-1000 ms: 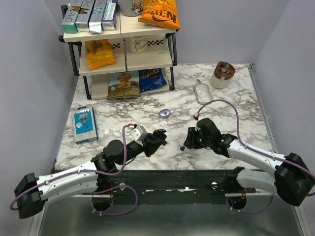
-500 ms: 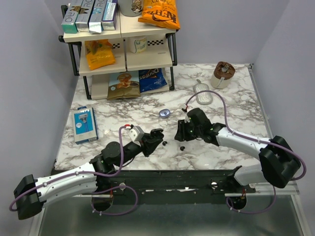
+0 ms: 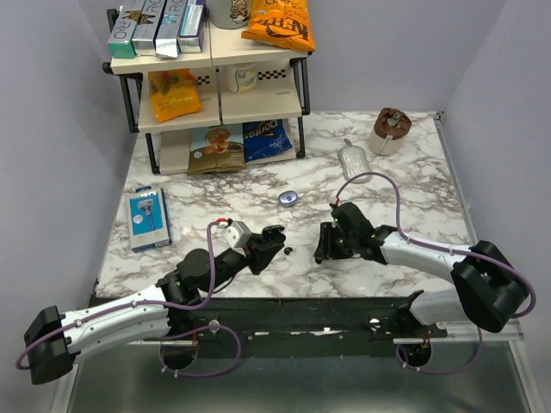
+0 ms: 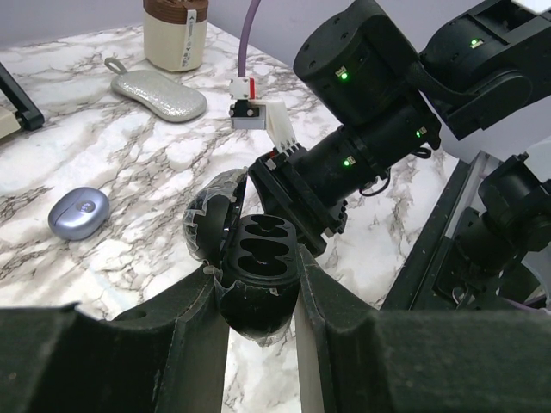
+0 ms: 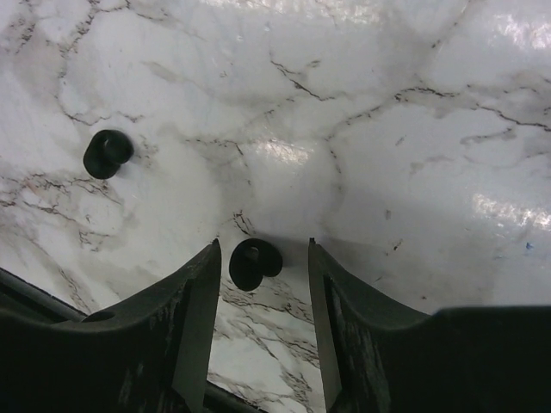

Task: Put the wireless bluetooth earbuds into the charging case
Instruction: Pick up the earbud from the center of the board.

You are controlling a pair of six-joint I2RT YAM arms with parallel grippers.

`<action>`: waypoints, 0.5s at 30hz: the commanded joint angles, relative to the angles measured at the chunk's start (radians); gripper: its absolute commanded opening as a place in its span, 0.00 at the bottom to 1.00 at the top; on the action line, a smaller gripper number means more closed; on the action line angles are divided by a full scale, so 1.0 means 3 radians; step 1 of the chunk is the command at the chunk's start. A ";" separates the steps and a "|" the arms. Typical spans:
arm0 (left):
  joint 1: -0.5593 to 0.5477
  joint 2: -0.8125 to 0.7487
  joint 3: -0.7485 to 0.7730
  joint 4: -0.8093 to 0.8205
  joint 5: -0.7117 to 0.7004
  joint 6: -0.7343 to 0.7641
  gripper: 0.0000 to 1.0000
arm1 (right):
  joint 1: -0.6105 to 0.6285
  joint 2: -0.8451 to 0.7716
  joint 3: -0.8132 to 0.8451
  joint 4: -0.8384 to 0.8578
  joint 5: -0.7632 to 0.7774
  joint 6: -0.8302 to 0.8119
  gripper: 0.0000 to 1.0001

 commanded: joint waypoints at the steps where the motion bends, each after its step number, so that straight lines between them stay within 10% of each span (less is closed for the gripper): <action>1: -0.0032 -0.0036 -0.0030 0.0018 -0.0054 -0.0029 0.00 | 0.0000 0.0028 -0.0089 0.0087 -0.0062 0.0156 0.53; 15: -0.0048 -0.0020 -0.0040 0.0064 -0.0033 -0.0034 0.00 | -0.0005 0.0023 -0.0222 0.0159 -0.0200 0.0258 0.44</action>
